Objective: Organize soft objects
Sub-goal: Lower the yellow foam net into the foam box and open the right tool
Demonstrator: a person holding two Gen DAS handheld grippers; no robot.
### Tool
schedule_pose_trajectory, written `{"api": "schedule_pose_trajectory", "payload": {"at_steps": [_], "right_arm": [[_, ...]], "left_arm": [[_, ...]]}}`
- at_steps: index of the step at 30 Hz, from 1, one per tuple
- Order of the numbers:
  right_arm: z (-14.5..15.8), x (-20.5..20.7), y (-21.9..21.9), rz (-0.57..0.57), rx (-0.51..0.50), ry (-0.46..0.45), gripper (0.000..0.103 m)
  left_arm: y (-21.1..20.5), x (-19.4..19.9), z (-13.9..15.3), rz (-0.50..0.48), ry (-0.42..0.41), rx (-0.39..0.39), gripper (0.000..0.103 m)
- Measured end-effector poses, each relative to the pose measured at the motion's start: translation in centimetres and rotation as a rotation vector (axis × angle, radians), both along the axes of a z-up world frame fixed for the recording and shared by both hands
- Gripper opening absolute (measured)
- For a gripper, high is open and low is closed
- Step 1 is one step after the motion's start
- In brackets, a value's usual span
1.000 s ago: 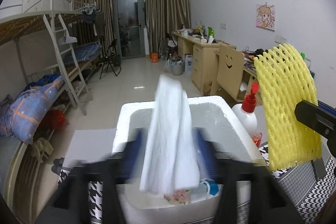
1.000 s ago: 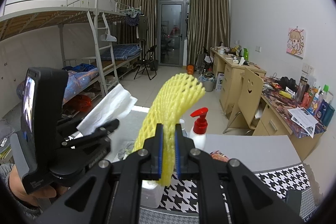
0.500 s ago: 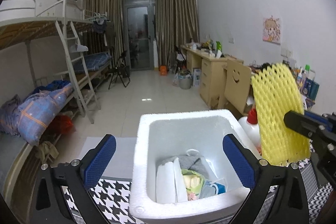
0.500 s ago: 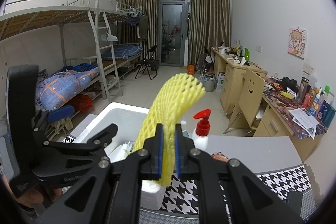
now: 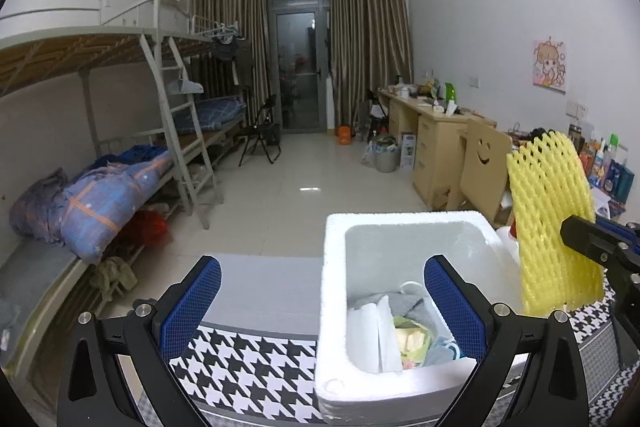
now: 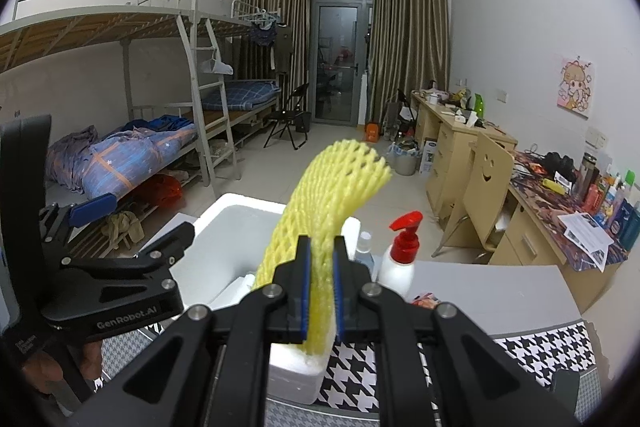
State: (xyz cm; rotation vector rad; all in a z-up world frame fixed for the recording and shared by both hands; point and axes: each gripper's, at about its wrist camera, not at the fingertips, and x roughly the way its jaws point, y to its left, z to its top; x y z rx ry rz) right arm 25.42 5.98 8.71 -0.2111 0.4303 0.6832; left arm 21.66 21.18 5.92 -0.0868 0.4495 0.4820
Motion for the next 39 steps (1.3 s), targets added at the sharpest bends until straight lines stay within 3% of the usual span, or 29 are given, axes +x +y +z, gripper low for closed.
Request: {"api": "schedule_pose_trajectory", "payload": {"at_steps": [17, 30, 33, 34, 35, 39], "right_arm": [[-0.7, 1.1, 2.2, 0.029, -0.023, 0.035, 0.013], [-1.6, 2.2, 4.1, 0.048, -0.055, 0.076, 0.013], [-1.8, 2.4, 4.3, 0.046, -0.062, 0.09, 0.031], [-1.8, 2.4, 4.4, 0.043, -0.063, 0.088, 0.046], [-1.8, 2.3, 4.3, 0.039, -0.064, 0.073, 0.055], [-1.6, 2.1, 4.2, 0.044, -0.063, 0.067, 0.058]], "left_arm": [[0.9, -1.9, -0.1, 0.049, 0.01, 0.034, 0.102], [1.2, -2.8, -0.4, 0.092, 0.025, 0.013, 0.102], [1.0, -2.9, -0.4, 0.096, 0.033, 0.036, 0.102], [1.0, -3.0, -0.4, 0.101, 0.035, 0.039, 0.102], [1.1, -3.0, -0.4, 0.112, 0.032, 0.043, 0.102], [0.9, -3.3, -0.3, 0.152, 0.015, 0.059, 0.102]]}}
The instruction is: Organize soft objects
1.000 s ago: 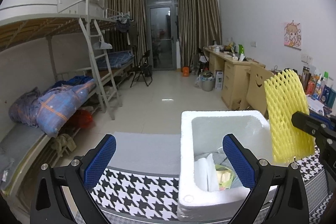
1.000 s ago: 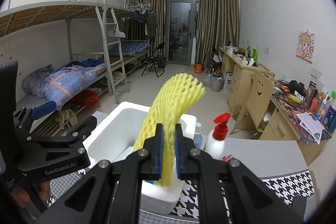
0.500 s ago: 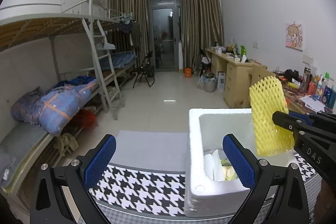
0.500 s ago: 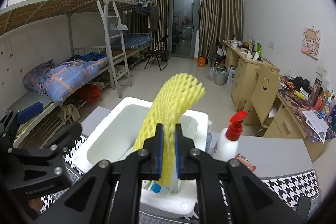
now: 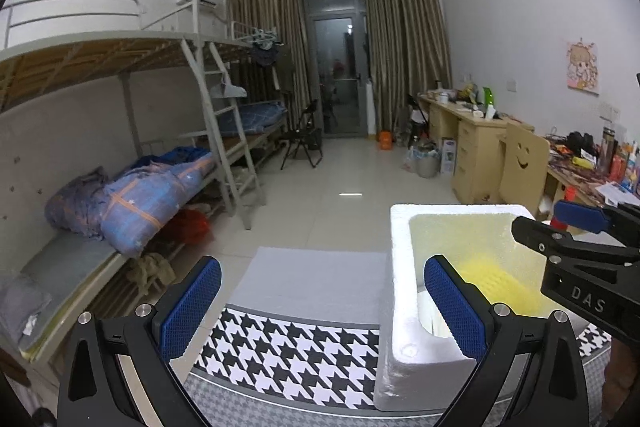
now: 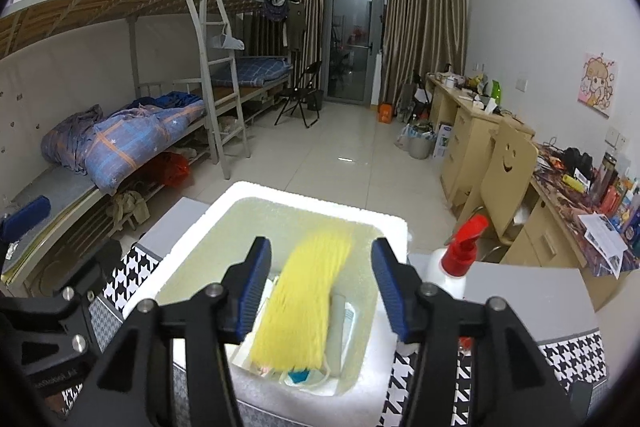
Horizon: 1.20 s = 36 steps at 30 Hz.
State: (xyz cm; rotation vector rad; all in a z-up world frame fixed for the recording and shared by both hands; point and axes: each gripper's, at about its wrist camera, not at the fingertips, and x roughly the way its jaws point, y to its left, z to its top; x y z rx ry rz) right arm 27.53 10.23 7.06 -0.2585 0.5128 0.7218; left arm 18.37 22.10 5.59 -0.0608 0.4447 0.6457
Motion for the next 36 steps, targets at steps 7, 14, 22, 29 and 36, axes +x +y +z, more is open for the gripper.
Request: {"api": "schedule_pose_trajectory", "payload": {"at_steps": [7, 14, 22, 29, 36], "right_arm": [[0.2, -0.2, -0.9, 0.001, 0.016, 0.01, 0.06], [0.7, -1.6, -2.0, 0.001, 0.031, -0.001, 0.06], [1.3, -3.6, -4.1, -0.004, 0.086, -0.034, 0.078], [1.8, -4.8, -5.6, -0.033, 0.131, -0.066, 0.094], [2.0, -6.4, -6.7, -0.027, 0.138, -0.076, 0.095]], "left_arm": [[-0.6, 0.2, 0.2, 0.007, 0.033, 0.015, 0.102], [-1.3, -0.6, 0.6, 0.037, -0.014, 0.063, 0.102], [-1.9, -1.1, 0.7, 0.004, -0.007, 0.022, 0.102], [-2.5, -2.4, 1.3, -0.016, -0.043, 0.003, 0.102], [-3.9, -4.1, 1.9, -0.044, -0.058, 0.022, 0.102]]}}
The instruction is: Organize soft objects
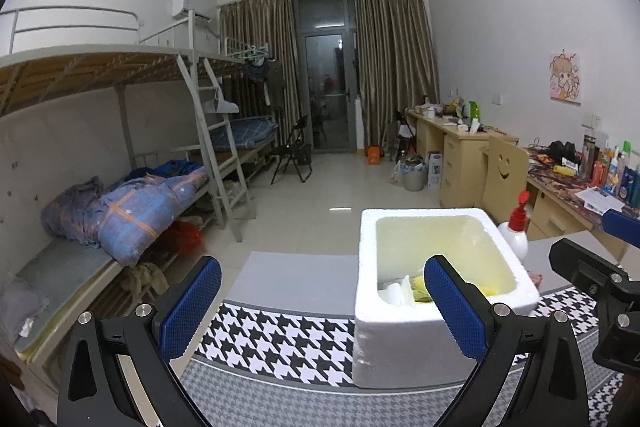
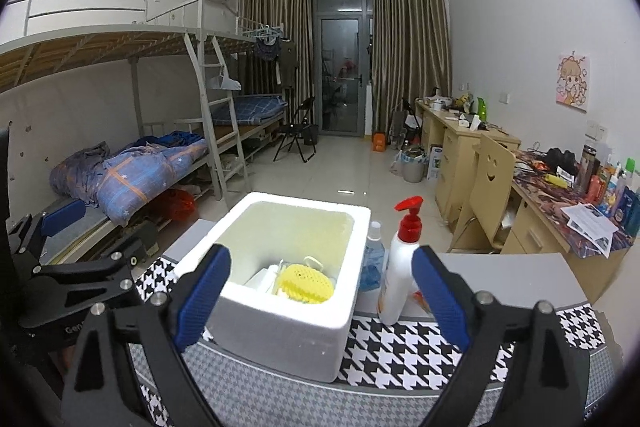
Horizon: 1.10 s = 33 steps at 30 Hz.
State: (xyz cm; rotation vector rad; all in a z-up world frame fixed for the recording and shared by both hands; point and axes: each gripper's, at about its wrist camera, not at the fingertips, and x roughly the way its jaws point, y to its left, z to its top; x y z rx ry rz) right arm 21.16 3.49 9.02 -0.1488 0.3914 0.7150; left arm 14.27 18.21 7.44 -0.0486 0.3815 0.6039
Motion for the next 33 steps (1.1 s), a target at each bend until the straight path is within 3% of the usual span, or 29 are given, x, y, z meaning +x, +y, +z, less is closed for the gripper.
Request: {"api": "schedule_pose_trajectory", "payload": {"at_steps": [17, 33], "right_arm": [[1.2, -6.2, -4.0, -0.001, 0.025, -0.063, 0.095], [-0.9, -11.1, -7.1, -0.035, 0.031, -0.091, 0.097]], "left_arm": [[-3.9, -6.6, 1.8, -0.042, -0.084, 0.031, 0.102], [-7.5, -11.6, 0.7, -0.132, -0.126, 0.042, 0.102]]}}
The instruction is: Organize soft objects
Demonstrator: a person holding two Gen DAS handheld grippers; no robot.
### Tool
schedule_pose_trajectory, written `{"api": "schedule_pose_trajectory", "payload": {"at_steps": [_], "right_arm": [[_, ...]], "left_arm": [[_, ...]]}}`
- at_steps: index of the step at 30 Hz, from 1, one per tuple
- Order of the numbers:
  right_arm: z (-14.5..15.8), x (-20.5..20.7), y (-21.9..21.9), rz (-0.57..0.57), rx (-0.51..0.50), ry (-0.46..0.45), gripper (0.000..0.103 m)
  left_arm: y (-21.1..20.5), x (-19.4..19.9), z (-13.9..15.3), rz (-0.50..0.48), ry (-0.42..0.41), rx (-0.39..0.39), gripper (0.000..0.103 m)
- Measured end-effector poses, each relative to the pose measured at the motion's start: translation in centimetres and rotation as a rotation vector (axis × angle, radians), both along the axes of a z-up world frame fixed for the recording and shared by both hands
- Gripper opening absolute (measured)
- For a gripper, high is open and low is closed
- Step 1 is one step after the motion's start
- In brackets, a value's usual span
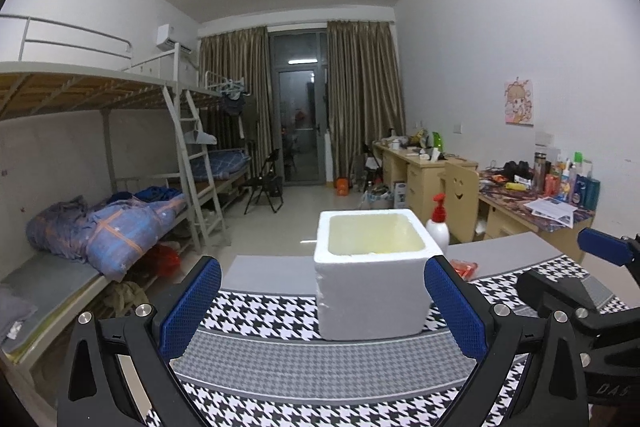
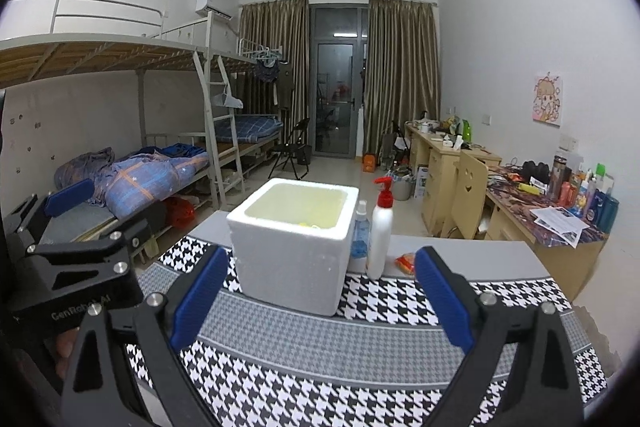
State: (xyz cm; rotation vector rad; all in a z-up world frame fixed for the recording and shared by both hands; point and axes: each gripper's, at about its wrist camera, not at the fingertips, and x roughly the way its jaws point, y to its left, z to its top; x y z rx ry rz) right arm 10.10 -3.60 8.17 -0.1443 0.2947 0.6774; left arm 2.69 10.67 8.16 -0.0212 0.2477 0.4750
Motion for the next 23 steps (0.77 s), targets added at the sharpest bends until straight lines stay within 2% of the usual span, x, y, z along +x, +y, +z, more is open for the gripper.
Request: {"api": "schedule_pose_trajectory", "payload": {"at_steps": [6, 11, 16, 23], "right_arm": [[-1.1, -1.1, -1.2, 0.004, 0.03, -0.012, 0.097], [-3.2, -2.1, -2.0, -0.015, 0.036, -0.045, 0.097], [-5.3, -2.4, -2.4, -0.033, 0.043, -0.023, 0.097], [-6.5, -1.9, -3.3, -0.052, 0.061, -0.002, 0.097]], "left_arm": [[-0.7, -1.4, -1.2, -0.033, -0.025, -0.014, 0.102], [-1.3, -2.3, -3.1, -0.043, -0.032, -0.005, 0.102], [-1.6, -2.6, -5.1, -0.036, -0.024, 0.001, 0.102], [-1.3, -2.7, -6.4, -0.009, -0.021, -0.008, 0.102]]}}
